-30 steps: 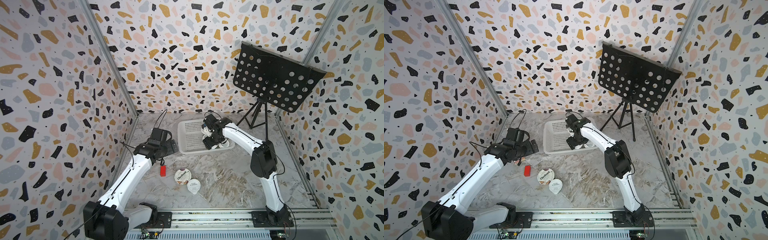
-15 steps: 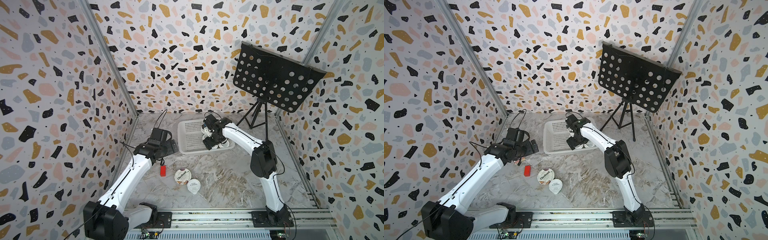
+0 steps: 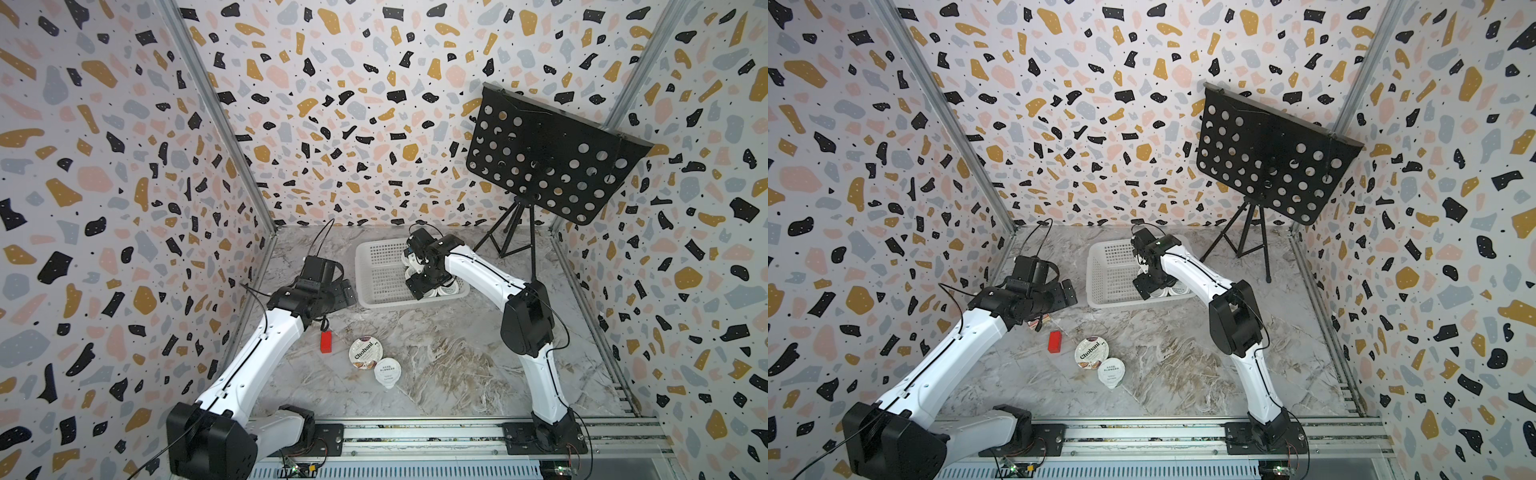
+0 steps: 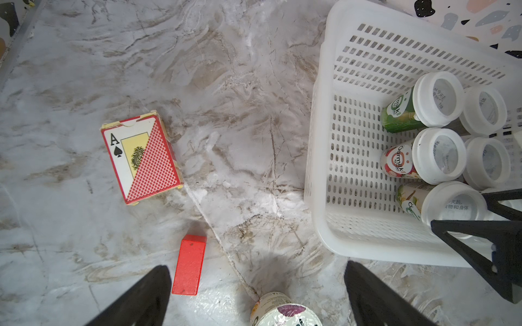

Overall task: Put the yogurt in the basket
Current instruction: Place the yogurt in the basket.

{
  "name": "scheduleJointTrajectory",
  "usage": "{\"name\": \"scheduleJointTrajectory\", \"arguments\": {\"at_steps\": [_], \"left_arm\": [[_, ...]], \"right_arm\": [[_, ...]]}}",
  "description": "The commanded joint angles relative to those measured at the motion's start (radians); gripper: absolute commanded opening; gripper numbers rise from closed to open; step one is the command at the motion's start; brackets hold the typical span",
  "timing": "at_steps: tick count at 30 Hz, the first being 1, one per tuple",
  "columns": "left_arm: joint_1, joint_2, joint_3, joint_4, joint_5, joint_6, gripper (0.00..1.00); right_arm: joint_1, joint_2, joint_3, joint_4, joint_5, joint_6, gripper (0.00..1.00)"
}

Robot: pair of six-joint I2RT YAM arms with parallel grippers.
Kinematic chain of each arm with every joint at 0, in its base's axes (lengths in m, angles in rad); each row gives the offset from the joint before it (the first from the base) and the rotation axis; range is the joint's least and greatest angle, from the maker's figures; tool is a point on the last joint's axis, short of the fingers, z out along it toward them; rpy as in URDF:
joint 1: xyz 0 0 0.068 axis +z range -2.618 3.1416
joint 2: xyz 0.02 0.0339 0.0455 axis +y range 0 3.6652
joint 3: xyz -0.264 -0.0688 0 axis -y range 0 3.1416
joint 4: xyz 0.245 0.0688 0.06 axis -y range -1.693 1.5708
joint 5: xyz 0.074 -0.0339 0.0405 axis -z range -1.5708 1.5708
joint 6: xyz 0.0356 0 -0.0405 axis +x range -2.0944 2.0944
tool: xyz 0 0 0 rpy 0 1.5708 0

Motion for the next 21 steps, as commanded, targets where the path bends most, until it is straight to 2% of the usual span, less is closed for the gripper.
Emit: {"name": "scheduleJointTrajectory", "arguments": {"at_steps": [1, 10, 21], "left_arm": [[-0.002, -0.003, -0.005, 0.021, -0.001, 0.017, 1.00], [-0.002, -0.007, -0.008, 0.022, -0.002, 0.016, 1.00], [-0.002, -0.011, -0.012, 0.025, 0.002, 0.014, 1.00]], "right_arm": [[-0.003, -0.042, 0.041, -0.036, 0.011, -0.005, 0.88], [-0.002, -0.070, 0.043, -0.035, 0.011, -0.003, 0.88], [-0.003, -0.118, 0.047, -0.034, 0.020, 0.003, 0.79]]}}
